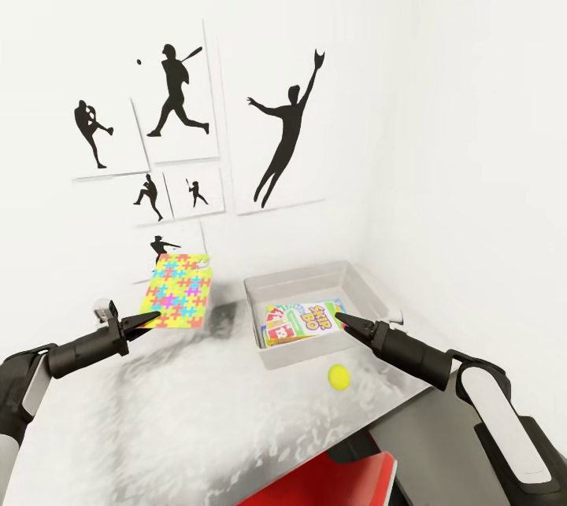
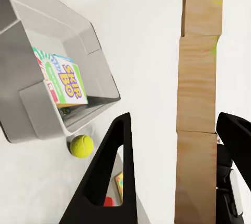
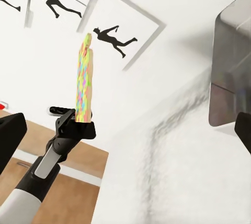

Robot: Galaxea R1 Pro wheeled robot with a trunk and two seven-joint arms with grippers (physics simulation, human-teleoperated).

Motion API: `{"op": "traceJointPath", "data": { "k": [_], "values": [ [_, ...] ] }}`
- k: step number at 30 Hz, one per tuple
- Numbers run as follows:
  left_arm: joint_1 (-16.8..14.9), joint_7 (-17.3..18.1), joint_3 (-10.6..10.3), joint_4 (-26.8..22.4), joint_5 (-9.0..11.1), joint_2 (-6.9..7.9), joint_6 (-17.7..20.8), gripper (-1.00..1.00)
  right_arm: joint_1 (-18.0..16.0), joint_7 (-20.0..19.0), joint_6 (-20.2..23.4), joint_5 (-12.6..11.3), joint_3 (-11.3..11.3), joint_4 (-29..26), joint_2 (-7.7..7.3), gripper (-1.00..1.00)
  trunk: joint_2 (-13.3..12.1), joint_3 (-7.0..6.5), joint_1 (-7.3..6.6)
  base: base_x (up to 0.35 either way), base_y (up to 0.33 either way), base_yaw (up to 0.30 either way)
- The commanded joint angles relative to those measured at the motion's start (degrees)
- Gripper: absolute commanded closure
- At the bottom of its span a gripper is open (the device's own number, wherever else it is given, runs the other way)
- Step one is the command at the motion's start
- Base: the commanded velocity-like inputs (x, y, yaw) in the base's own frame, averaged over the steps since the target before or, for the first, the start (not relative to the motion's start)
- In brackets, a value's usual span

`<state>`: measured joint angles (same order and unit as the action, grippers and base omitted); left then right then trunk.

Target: Put all the toys in the child's room - the three board games (two on the bed and one on the table), the two jigsaw puzzles on the table, and the tennis ball on the table - inside the toy box on the table in the child's room.

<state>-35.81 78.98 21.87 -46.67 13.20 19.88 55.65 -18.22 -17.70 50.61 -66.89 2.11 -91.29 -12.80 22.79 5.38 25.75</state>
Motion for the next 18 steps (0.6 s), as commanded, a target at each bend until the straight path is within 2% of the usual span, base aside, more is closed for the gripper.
{"op": "traceJointPath", "data": {
  "k": [1, 18],
  "values": [
    [-0.05, 0.13, 0.01, 0.00, 0.07, 0.02, 0.56, 1.00, -0.06, -0.31, 0.11, 0.27, 0.01, 0.00, -0.03, -1.00, 0.13, 0.13, 0.04, 0.000, 0.000, 0.000],
    [-0.05, 0.13, -0.02, 0.00, 0.07, -0.02, 0.52, 1.00, -0.06, -0.31, 0.11, 0.27, 0.00, -0.03, -0.04, -1.00, 0.13, 0.13, 0.04, 0.000, 0.000, 0.000]
  ]
}}
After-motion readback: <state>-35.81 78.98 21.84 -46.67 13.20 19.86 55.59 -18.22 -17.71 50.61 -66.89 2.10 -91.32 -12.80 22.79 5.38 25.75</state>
